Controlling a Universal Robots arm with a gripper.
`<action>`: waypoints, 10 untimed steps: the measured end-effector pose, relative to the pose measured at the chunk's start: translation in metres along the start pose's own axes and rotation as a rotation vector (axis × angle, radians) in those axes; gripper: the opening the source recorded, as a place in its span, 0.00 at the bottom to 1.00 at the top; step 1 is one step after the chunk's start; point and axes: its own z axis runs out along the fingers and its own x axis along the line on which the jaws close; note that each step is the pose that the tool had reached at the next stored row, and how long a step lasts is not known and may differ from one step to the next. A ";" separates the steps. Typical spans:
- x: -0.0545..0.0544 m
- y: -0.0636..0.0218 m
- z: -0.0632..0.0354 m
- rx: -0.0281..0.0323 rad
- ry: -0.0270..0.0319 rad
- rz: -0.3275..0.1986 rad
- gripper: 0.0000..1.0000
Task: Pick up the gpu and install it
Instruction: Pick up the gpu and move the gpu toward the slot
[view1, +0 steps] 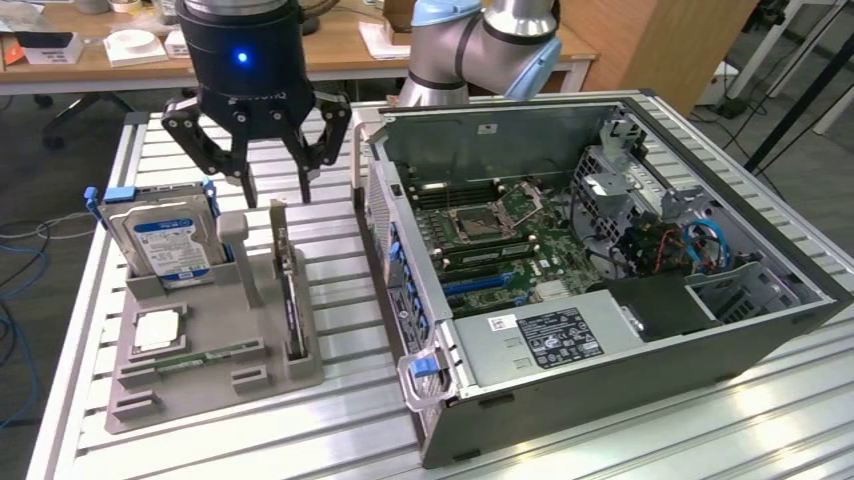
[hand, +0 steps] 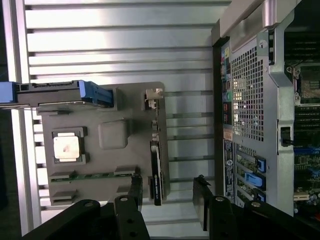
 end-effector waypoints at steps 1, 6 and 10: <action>0.000 -0.0002 0.0007 0.0000 0.0000 0.000 0.53; 0.000 -0.0017 0.0043 0.0000 0.0000 0.000 0.53; 0.000 -0.0030 0.0074 0.0000 0.0000 0.000 0.53</action>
